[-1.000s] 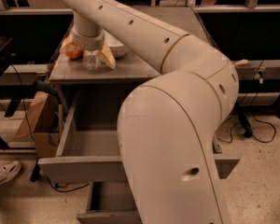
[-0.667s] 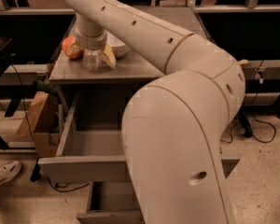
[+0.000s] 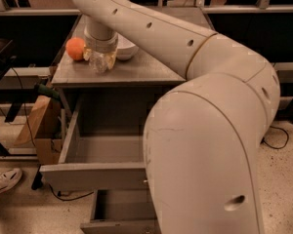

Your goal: Place water bottle into top drawer

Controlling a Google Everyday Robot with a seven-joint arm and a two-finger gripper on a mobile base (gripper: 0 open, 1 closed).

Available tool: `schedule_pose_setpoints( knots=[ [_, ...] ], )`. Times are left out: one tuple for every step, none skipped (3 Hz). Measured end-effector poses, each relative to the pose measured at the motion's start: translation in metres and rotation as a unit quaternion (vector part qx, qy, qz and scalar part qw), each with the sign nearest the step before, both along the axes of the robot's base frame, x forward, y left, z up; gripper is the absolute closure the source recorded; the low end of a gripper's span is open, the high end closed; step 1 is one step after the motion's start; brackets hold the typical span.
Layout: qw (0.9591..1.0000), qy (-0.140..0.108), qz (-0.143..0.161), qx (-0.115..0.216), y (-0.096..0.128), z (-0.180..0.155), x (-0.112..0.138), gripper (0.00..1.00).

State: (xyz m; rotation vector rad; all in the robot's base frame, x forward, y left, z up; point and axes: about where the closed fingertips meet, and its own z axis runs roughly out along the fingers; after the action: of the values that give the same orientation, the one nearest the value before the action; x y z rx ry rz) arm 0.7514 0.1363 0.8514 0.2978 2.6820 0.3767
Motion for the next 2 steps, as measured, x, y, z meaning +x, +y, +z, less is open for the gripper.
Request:
schedule_pose_setpoints(
  knots=[
    [1.0000, -0.002, -0.005, 0.002, -0.0045, -0.0032, -0.0006, 0.89],
    [0.9998, -0.013, -0.013, 0.007, -0.0088, -0.0006, -0.0015, 1.00]
  ],
)
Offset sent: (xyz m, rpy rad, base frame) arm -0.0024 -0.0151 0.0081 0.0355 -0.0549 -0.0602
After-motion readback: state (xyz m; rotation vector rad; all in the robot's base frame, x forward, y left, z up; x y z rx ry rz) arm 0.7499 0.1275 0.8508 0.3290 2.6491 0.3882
